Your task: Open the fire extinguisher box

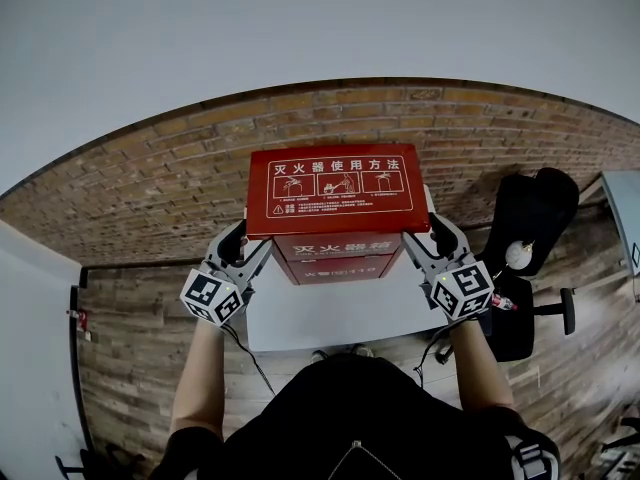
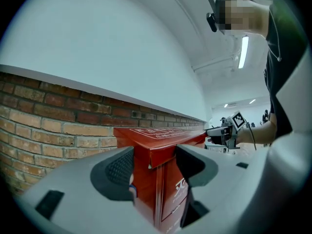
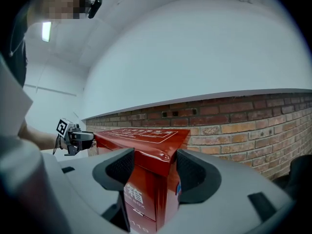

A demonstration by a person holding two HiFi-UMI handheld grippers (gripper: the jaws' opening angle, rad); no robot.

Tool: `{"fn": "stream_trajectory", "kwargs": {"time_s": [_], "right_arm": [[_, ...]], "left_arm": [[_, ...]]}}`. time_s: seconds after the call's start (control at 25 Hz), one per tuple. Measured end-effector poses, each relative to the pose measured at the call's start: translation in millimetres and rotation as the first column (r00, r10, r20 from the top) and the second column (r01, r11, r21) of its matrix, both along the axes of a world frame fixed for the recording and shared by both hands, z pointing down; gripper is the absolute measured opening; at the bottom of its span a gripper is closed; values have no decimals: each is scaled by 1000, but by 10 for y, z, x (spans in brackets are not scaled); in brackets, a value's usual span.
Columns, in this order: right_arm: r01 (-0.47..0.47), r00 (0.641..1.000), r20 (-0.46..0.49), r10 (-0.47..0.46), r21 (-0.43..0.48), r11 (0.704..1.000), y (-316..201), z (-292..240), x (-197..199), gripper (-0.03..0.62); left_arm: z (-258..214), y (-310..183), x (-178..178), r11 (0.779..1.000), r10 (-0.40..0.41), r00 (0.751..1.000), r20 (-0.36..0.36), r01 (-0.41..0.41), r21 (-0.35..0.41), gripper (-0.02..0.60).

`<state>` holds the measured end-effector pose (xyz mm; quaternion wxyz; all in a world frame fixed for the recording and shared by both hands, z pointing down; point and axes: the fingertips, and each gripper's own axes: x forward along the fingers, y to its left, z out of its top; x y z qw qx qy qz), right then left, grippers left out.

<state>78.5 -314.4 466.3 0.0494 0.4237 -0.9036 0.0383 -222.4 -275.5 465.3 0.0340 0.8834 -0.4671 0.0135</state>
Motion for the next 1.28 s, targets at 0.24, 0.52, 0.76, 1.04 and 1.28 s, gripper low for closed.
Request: {"fn": "stream_trajectory", "kwargs": {"time_s": [0.24,0.52,0.76,1.04,1.28], "right_arm": [[-3,1000,2,3,8,1000,21,-67,23,262],[37,996,86,-38,9,999,-67,-523,65,261],[72,991,110,-81,83,994,-318,-1049,51,261],[41,994,100,-54,130,991,-865,-1475,-32,261],[44,990,128,-61,132,990,-1270,-1667,-95,261]], "left_arm": [[-72,29,-9,1000,-10,1000,-7,10,15,305],[-463,-35,4,998,18,1000,19,-19,66,305],[-950,-292,-44,992,6,1000,-9,-5,126,305],[-1399,-769,-109,988,-31,999,-23,34,153,304],[-1598,-1134,-167,989,-46,995,-93,59,135,304]]}}
